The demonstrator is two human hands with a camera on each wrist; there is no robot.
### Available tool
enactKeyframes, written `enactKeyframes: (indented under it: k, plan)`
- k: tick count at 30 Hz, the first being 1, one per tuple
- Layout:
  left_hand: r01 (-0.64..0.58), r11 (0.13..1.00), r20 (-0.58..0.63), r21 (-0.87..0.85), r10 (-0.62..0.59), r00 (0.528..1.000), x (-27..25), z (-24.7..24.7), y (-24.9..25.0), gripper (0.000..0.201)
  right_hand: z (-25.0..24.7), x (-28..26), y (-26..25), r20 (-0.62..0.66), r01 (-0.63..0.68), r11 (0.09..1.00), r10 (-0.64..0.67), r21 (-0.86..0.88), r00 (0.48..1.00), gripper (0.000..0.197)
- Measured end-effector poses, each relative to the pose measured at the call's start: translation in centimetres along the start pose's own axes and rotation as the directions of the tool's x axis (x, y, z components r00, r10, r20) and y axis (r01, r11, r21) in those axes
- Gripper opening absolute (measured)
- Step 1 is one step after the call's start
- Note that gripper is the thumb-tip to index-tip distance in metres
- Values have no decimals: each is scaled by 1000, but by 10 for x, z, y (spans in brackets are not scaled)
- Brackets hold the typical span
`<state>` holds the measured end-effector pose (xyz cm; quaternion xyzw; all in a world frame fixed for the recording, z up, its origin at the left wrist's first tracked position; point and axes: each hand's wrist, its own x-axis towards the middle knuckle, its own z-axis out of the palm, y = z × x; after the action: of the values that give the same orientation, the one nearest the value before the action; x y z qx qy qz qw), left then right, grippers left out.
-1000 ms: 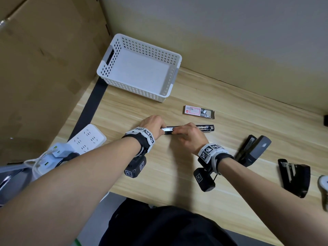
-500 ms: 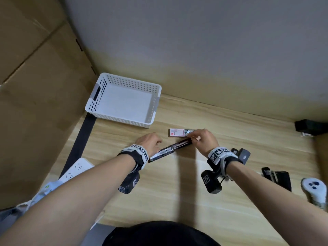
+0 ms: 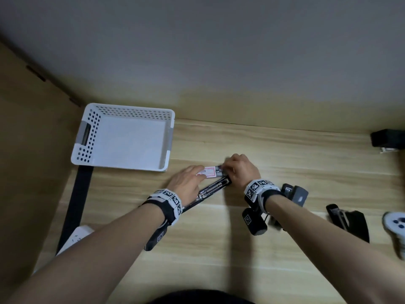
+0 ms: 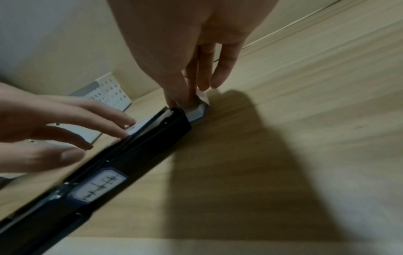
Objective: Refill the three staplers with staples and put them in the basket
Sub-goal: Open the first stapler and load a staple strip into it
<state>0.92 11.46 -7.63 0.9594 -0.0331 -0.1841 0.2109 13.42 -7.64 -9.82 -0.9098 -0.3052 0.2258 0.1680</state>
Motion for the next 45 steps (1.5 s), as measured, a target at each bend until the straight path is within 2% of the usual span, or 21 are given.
enactKeyframes:
  k: [4, 14, 18, 21, 26, 32, 34, 45]
  plan:
    - [-10, 1000, -4, 1, 10, 1000, 4, -3, 1, 44, 1, 7, 4, 57, 51, 996, -47, -76, 997, 17]
    - [13, 1000, 22, -2, -13, 1000, 2, -7, 4, 46, -4, 15, 2, 49, 82, 994, -78, -71, 996, 7]
    - [30, 999, 69, 16, -31, 997, 4, -12, 4, 47, -6, 4, 4, -19, 105, 993, -104, 57, 994, 2]
    - [47, 999, 109, 2, -47, 993, 4, -17, 6, 45, -10, -8, 5, -76, 116, 974, -103, 193, 992, 11]
    - [83, 996, 32, -23, -82, 996, -4, -22, 4, 44, -19, -27, -2, -143, 53, 961, -13, 273, 990, 9]
    - [137, 985, -45, -106, -143, 989, -31, -25, 3, 41, -8, -45, -20, -129, 104, 937, -63, 333, 990, 15]
    - [149, 984, -57, -103, -155, 986, -46, -22, 1, 40, -3, -52, -30, -98, 72, 927, -39, 367, 994, 15]
    - [271, 948, -17, -167, -277, 961, -109, 0, -10, 37, 33, -63, -68, 19, 7, 936, -15, 352, 1000, 10]
